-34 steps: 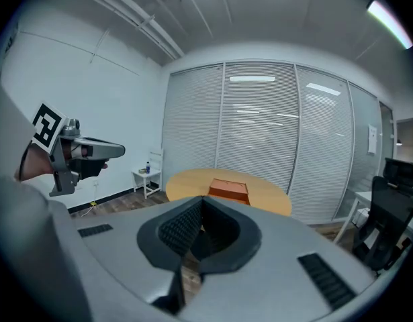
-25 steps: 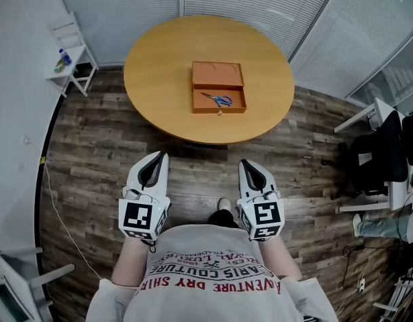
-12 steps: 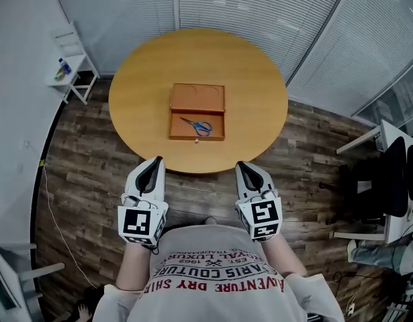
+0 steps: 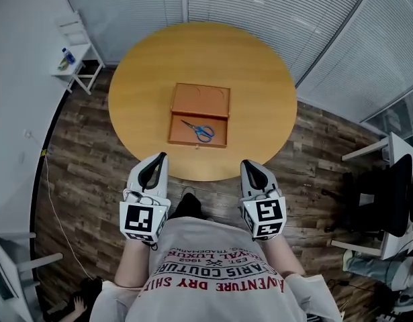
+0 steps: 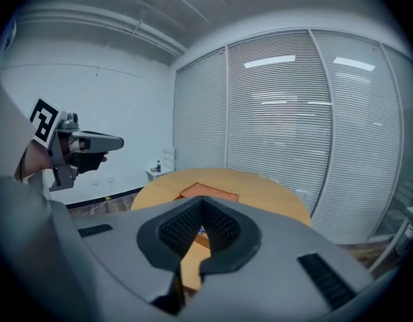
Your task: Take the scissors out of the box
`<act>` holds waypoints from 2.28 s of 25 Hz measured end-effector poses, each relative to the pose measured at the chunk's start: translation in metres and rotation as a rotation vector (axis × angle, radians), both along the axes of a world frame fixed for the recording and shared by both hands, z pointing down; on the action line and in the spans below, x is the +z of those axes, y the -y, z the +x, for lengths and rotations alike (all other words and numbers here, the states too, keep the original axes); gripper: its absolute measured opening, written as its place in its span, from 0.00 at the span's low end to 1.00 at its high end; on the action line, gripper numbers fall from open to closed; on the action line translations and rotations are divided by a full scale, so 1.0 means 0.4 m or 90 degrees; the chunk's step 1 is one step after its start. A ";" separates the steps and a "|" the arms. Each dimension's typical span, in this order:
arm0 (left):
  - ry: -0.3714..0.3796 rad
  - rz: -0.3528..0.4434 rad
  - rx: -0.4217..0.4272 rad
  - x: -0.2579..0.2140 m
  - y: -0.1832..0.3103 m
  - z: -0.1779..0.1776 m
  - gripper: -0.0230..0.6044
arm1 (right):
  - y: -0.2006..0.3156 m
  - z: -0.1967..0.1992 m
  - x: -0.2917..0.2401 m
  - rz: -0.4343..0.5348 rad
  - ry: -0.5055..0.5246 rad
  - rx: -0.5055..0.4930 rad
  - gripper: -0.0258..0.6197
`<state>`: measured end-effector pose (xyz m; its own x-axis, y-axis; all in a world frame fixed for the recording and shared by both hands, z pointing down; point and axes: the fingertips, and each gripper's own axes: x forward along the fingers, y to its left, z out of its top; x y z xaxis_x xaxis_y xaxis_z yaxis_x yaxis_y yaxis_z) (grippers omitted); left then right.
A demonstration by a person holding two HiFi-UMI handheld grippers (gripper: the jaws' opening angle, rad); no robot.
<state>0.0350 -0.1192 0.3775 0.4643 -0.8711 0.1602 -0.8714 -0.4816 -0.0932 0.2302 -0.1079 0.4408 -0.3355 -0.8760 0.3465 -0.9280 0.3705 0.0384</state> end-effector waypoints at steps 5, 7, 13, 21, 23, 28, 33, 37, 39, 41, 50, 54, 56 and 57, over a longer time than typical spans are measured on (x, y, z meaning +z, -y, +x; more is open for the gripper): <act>-0.018 -0.004 0.021 0.004 0.114 -0.021 0.05 | 0.108 -0.050 -0.008 0.000 -0.015 0.000 0.05; -0.025 0.000 0.033 -0.005 0.165 -0.031 0.05 | 0.154 -0.085 -0.013 0.000 -0.023 -0.009 0.05; -0.052 -0.014 0.060 0.019 0.308 -0.084 0.05 | 0.273 -0.178 0.025 -0.034 -0.042 -0.025 0.05; -0.060 -0.067 0.077 0.125 0.418 -0.148 0.05 | 0.357 -0.255 0.173 -0.144 -0.069 -0.053 0.05; -0.065 -0.081 0.073 0.150 0.430 -0.156 0.05 | 0.372 -0.261 0.216 -0.171 -0.087 -0.069 0.05; -0.065 -0.099 0.056 0.190 0.468 -0.162 0.05 | 0.413 -0.277 0.342 -0.259 -0.155 -0.153 0.05; -0.078 -0.110 0.016 0.210 0.488 -0.170 0.05 | 0.416 -0.272 0.467 -0.330 -0.239 -0.243 0.14; -0.074 -0.128 -0.004 0.250 0.508 -0.178 0.05 | 0.431 -0.270 0.524 -0.369 -0.266 -0.276 0.22; -0.077 -0.138 -0.022 0.270 0.523 -0.188 0.05 | 0.443 -0.276 0.547 -0.382 -0.276 -0.290 0.26; -0.083 -0.146 -0.034 0.283 0.534 -0.190 0.05 | 0.448 -0.274 0.574 -0.405 -0.297 -0.306 0.28; -0.085 -0.171 -0.056 0.327 0.553 -0.189 0.05 | 0.450 -0.272 0.640 -0.508 -0.380 -0.364 0.27; -0.086 -0.175 -0.061 0.332 0.552 -0.194 0.05 | 0.449 -0.271 0.653 -0.521 -0.422 -0.380 0.25; -0.087 -0.174 -0.062 0.333 0.553 -0.195 0.05 | 0.452 -0.274 0.653 -0.518 -0.424 -0.386 0.25; -0.087 -0.174 -0.062 0.334 0.554 -0.196 0.05 | 0.454 -0.275 0.653 -0.517 -0.420 -0.386 0.25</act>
<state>-0.0432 -0.3407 0.5111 0.4143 -0.8456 0.3366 -0.9101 -0.3867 0.1487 0.1201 -0.2894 0.7021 -0.1675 -0.0853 0.9822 -0.4847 0.8746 -0.0067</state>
